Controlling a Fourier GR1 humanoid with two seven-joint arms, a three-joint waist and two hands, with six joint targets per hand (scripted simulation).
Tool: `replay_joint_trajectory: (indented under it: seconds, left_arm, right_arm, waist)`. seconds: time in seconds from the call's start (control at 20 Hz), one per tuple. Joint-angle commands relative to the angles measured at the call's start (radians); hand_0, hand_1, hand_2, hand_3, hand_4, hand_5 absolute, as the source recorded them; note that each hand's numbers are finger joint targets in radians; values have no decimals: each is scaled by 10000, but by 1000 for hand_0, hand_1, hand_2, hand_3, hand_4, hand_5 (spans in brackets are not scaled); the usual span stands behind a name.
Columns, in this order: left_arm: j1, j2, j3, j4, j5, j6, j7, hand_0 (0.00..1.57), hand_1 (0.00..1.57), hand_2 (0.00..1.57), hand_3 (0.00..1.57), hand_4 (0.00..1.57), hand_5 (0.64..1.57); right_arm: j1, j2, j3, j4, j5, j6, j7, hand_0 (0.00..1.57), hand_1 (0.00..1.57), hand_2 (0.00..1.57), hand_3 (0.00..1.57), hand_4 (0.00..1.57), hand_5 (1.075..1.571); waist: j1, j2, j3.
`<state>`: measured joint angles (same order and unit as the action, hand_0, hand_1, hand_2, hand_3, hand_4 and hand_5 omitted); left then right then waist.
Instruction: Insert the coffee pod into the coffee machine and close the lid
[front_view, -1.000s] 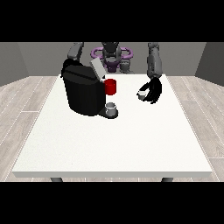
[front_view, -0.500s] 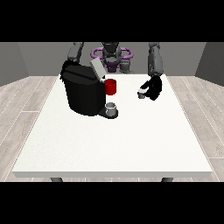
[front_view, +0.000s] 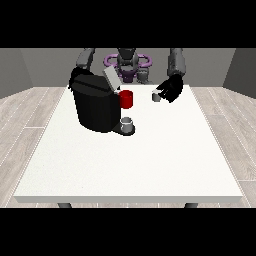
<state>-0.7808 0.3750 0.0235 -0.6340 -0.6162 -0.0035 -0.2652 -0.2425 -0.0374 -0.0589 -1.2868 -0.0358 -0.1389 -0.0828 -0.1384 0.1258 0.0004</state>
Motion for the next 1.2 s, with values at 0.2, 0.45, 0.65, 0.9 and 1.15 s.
replay_joint_trajectory:
  seconds: [0.2, 0.45, 0.65, 0.9, 1.15]
  left_arm:
    - [-515, 425, 361, -94, 26, -599, -64, 1256, 1256, 1331, 1292, 545, 1571]
    - [-1482, 419, 450, -313, 195, -1344, 581, 1272, 1272, 1342, 1293, 548, 1571]
    - [-2533, 685, 645, -443, 109, -1333, 1173, 1072, 1072, 1218, 1232, 520, 1571]
    - [-2896, 1065, 1118, -125, 327, -1446, 1112, 1209, 1209, 1245, 1188, 486, 1571]
    - [-3785, 710, 984, -255, 209, -1495, 1695, 1264, 1264, 1319, 1251, 516, 1571]
  right_arm:
    - [50, 17, 44, -281, -150, 142, -1, 0, 0, 0, 0, 496, 1571]
    - [504, 356, 573, -212, -35, -64, -558, 0, 0, 0, 0, 521, 1571]
    - [-111, 144, 415, -82, 178, 57, -190, 0, 0, 0, 0, 492, 1571]
    - [-371, 115, 451, -784, 194, -99, 299, 0, 0, 0, 0, 514, 1571]
    - [-923, -47, 401, -567, 321, -234, 289, 0, 0, 0, 0, 520, 1571]
  waist:
    - [-376, 54, -5]
    - [-647, -254, -1]
    - [-873, 206, 0]
    - [-1224, 549, -3]
    - [-1427, 856, 0]
